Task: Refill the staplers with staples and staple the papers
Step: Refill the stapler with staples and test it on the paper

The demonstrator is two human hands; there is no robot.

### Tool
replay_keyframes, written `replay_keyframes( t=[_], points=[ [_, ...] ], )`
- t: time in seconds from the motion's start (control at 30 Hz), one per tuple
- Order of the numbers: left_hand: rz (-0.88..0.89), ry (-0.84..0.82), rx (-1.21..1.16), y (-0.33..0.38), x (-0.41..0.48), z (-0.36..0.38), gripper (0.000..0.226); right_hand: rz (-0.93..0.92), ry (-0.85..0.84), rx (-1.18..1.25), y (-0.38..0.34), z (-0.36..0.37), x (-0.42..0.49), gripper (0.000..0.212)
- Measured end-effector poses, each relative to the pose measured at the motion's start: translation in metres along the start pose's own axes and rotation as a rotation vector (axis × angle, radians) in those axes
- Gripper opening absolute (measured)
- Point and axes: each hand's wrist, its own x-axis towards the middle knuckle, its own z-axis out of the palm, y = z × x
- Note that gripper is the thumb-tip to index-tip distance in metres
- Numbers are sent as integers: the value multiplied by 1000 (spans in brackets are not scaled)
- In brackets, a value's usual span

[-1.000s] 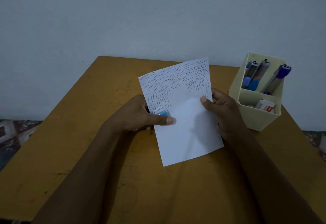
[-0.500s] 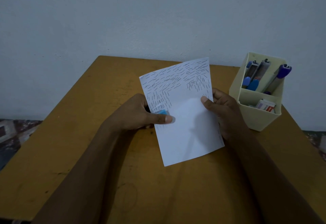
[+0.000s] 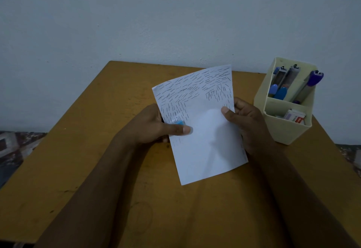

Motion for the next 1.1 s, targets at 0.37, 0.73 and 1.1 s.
replay_keyframes(
  t=[0.37, 0.73, 1.1],
  points=[
    [-32, -7, 81, 6, -2, 1, 39, 0, 32, 6, -2, -1, 0, 25],
    [0, -29, 43, 15, -6, 3, 42, -12, 30, 37, -2, 0, 0, 24],
    [59, 39, -5, 14, -4, 6, 50, -11, 4, 46, -1, 1, 0, 28]
  ],
)
